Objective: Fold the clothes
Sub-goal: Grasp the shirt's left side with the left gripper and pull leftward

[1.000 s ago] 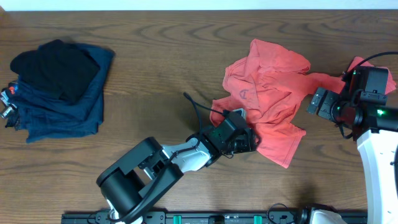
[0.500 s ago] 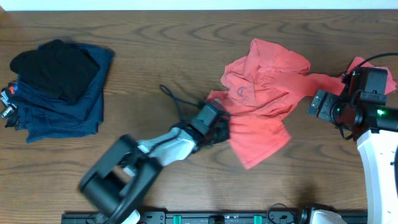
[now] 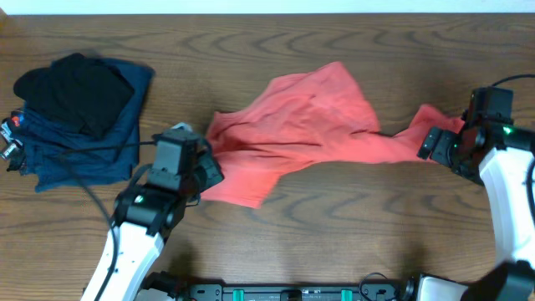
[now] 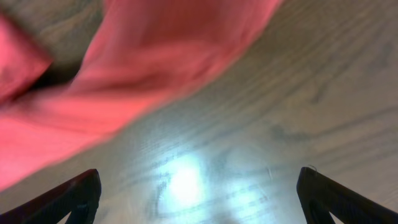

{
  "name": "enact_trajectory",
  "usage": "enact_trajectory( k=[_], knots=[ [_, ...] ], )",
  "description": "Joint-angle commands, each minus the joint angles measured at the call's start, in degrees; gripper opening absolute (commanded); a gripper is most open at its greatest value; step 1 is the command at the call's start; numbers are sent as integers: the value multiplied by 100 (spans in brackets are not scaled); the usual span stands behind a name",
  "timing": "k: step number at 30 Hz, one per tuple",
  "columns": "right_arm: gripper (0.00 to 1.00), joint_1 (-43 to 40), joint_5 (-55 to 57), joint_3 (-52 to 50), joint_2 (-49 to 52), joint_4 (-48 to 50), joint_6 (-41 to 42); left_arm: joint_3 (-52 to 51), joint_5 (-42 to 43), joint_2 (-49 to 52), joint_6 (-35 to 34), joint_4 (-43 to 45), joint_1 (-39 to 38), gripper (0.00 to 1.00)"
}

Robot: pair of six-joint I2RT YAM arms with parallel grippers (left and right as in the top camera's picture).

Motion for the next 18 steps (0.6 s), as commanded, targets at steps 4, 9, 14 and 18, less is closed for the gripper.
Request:
enact_trajectory(
  k=[4, 9, 14, 18],
  knots=[
    [97, -35, 0, 31, 739, 472, -127, 7, -297, -118, 181, -232, 37, 6],
    [88, -22, -98, 31, 1458, 885, -162, 7, -297, 87, 181, -289, 37, 6],
    [58, -13, -146, 31, 1965, 1005, -162, 7, -297, 168, 181, -289, 37, 6],
    [36, -7, -223, 31, 2133, 986, -162, 7, -299, 168, 181, -284, 37, 6]
  ],
)
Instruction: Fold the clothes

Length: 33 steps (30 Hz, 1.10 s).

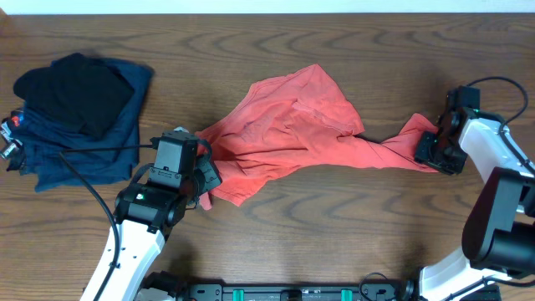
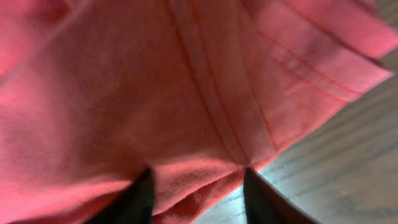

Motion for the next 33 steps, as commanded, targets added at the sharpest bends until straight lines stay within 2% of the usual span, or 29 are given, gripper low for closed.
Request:
enact_trajectory(
  k=[1, 3, 8, 14, 15, 16, 17, 18, 19, 29, 30, 31, 33],
  knots=[
    [29, -9, -59, 31, 72, -2, -2, 11, -133, 11, 92, -9, 20, 6],
    [1, -11, -61, 33, 35, -48, -72, 11, -133, 11, 94, -2, 20, 6],
    [1, -11, -114, 33, -229, -238, -87, 11, -133, 11, 94, 33, 20, 6],
    [1, -11, -367, 33, -1034, -468, -136, 11, -133, 11, 94, 57, 20, 6],
    [2, -11, -264, 33, -1165, -446, -98, 11, -133, 11, 92, 59, 20, 6],
    [9, -11, -216, 33, -1217, -407, -103, 11, -133, 11, 92, 59, 20, 6],
    [30, -11, -195, 33, -1244, -356, -114, 11, -133, 11, 92, 57, 20, 6],
    [43, -11, -179, 33, -1241, -315, -155, 11, -133, 11, 92, 57, 20, 6],
    [48, -11, -168, 31, -1204, -271, -264, 11, -133, 11, 94, 55, 20, 6],
    [49, -15, 374, 31, -24, 291, -162, 11, -133, 11, 94, 55, 20, 6],
    [47, -15, 372, 31, 90, 313, -103, 11, -131, 11, 92, 55, 20, 6],
    [36, -15, 369, 31, 197, 323, -59, 11, -131, 11, 92, 52, 20, 6],
    [1, -15, 352, 31, 304, 264, -59, 11, -131, 11, 92, 52, 20, 6]
  ],
)
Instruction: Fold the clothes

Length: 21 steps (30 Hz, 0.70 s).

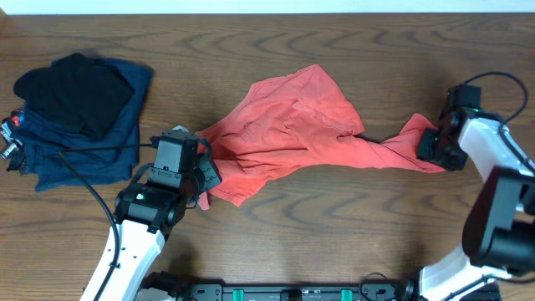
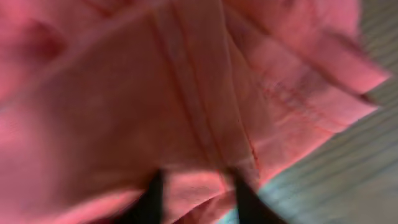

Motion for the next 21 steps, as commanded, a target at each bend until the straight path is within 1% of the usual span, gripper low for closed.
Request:
enact_trajectory(
  k=[1, 3, 6, 8, 10, 11, 13, 15, 16, 17, 19, 21],
  knots=[
    [1, -15, 22, 26, 157, -103, 87, 11, -70, 11, 81, -15, 20, 6],
    [1, -17, -345, 90, 72, -481, -39, 11, -72, 11, 79, -13, 20, 6],
    [1, -35, -1099, 446, -251, -1659, -39, 11, -72, 11, 79, -13, 20, 6],
    [1, -79, -1836, 870, -612, -2328, -326, 11, -72, 11, 81, -13, 20, 6],
    [1, -120, -2238, 1349, -931, -2461, -649, 11, -72, 11, 81, -13, 20, 6],
    [1, -142, -2256, 1497, -1001, -2448, -675, 11, -72, 11, 81, -13, 20, 6],
    [1, -251, -2133, 2006, -1147, -2122, -647, 11, -72, 11, 81, -13, 20, 6],
    [1, -326, -1991, 2280, -1172, -1602, -610, 11, -72, 11, 81, -13, 20, 6],
    [5, -334, -1987, 2339, -1169, -1386, -610, 11, -72, 11, 81, -13, 20, 6],
    [14, -319, -2044, 2343, -1165, -1263, -614, 11, -72, 11, 81, -13, 20, 6],
    [24, -236, -2135, 2306, -1137, -1362, -699, 11, -72, 11, 81, -15, 20, 6],
    [33, -48, -2173, 2164, -1117, -1609, -979, 11, -72, 11, 81, -13, 20, 6]
  ],
)
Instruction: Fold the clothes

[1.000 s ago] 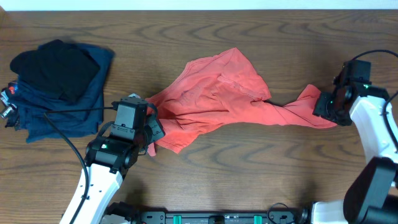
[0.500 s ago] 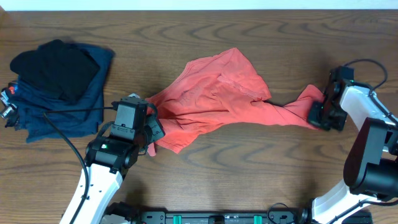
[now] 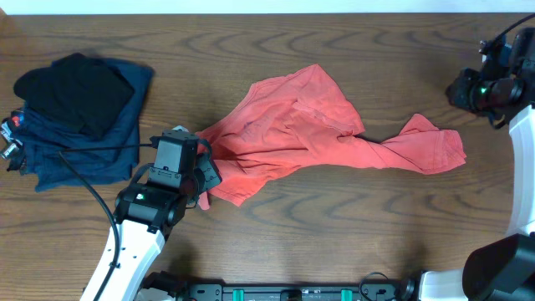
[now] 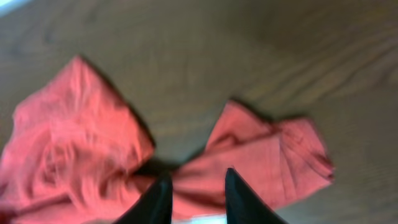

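Observation:
A crumpled red shirt (image 3: pixel 292 134) lies mid-table, with one end (image 3: pixel 435 149) spread out to the right. My left gripper (image 3: pixel 203 173) sits at the shirt's lower left edge and looks shut on the cloth there. My right gripper (image 3: pixel 458 88) hangs high at the far right, away from the shirt. In the right wrist view the shirt (image 4: pixel 74 143) and its right end (image 4: pixel 280 162) lie far below. The right gripper (image 4: pixel 198 177) is narrowly open there, with nothing between its dark fingers (image 4: pixel 236 196).
A pile of dark blue and black clothes (image 3: pixel 79 109) lies at the back left, with a small red and white item (image 3: pixel 8 138) at the table's left edge. The left arm's cable (image 3: pixel 92 180) trails over the wood. A rail (image 3: pixel 301 293) runs along the front edge.
My right gripper was down on the shirt's right end; now it is raised and back at the far right, holding nothing. The right end lies flatter and wider. The left gripper has not moved.
The shirt first hung stretched between both grippers, the right one wide open beside its right end. The shirt then lay further left and the right gripper's fingers stood around the right end. That end now lies loose on the table.

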{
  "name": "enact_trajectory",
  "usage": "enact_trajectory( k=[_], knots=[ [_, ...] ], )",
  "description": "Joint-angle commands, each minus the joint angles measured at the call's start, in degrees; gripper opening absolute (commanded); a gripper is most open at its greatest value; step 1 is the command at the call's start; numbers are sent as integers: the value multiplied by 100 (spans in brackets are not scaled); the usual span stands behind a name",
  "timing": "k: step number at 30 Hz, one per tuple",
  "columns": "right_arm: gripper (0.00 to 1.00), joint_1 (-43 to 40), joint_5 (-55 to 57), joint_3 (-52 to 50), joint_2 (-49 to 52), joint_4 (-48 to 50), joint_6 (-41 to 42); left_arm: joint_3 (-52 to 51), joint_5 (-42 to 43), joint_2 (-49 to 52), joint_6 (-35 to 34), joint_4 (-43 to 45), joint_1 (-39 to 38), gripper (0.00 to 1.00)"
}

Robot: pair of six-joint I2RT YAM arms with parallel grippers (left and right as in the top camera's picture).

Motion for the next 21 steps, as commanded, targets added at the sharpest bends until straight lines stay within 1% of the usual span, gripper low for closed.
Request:
enact_trajectory(
  k=[1, 3, 7, 8, 10, 11, 16, 18, 21],
  knots=[
    [35, 321, -177, -350, 160, -302, -579, 11, -70, 11, 81, -15, 20, 6],
    [40, 531, -15, -636, 160, -378, -837, 11, -70, 11, 81, -13, 20, 6],
    [71, 868, 466, -1401, 166, -201, -922, 11, -72, 11, 81, -13, 20, 6],
    [73, 931, 616, -1652, 168, -2, -914, 11, -70, 11, 81, -15, 20, 6],
    [75, 1010, 824, -2105, 170, 511, -914, 11, -72, 11, 81, -15, 20, 6],
    [75, 1038, 907, -2393, 170, 922, -911, 11, -70, 11, 81, -15, 20, 6],
    [71, 1064, 927, -3320, 170, 2302, -909, 11, -72, 11, 81, -15, 20, 6],
    [69, 1073, 890, -3571, 170, 2594, -909, 11, -70, 11, 81, -15, 20, 6],
    [63, 1097, 739, -3773, 170, 2702, -909, 11, -72, 11, 81, -15, 20, 6]
  ],
)
